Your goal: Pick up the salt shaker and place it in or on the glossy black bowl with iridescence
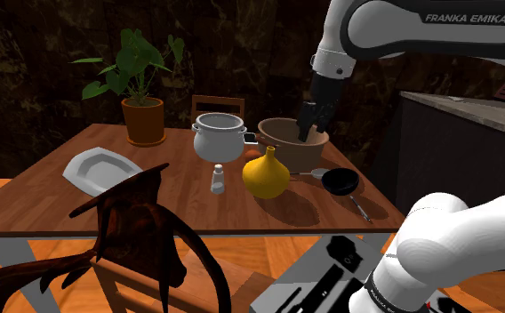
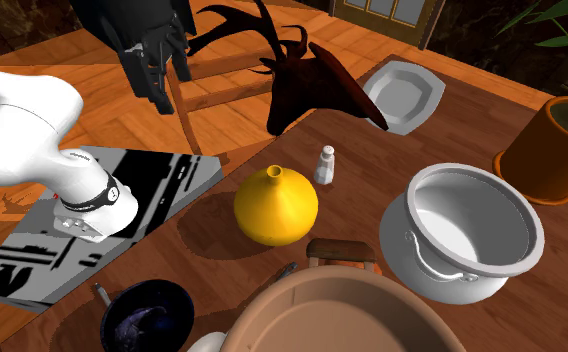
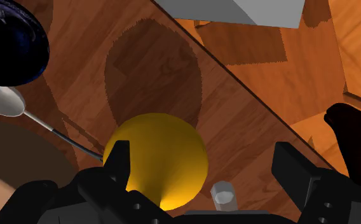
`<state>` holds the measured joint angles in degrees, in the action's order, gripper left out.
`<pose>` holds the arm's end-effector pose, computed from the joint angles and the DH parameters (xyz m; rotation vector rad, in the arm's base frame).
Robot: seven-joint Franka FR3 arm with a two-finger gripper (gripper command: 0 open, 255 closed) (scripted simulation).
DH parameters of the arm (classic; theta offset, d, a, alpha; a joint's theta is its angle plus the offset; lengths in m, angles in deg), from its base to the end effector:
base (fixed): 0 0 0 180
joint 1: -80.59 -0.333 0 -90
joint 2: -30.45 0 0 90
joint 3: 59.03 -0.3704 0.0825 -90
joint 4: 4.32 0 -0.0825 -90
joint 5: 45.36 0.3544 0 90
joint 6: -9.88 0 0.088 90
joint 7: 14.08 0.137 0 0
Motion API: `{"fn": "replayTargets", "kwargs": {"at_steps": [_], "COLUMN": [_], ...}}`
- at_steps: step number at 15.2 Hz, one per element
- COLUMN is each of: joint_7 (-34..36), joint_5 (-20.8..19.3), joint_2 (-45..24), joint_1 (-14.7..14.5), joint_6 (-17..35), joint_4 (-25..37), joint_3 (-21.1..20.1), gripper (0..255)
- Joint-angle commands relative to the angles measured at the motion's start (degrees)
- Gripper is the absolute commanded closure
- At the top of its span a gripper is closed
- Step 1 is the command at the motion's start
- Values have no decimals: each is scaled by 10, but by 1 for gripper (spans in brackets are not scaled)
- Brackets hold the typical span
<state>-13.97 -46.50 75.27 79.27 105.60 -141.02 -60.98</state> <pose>0.2509 0.0156 0.5939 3.0968 0.0734 0.1050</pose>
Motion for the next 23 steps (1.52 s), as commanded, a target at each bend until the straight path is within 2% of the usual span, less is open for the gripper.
{"fn": "replayTargets", "kwargs": {"at_steps": [1,12,23], "joint_7": [0,-12,-30], "joint_5": [0,29,57], "joint_2": [0,-231,-476], "joint_1": [0,-17,-33], "joint_6": [0,154,234], "joint_4": [0,61,209], "joint_3": [0,-4,-15], "gripper": [0,0,0]}}
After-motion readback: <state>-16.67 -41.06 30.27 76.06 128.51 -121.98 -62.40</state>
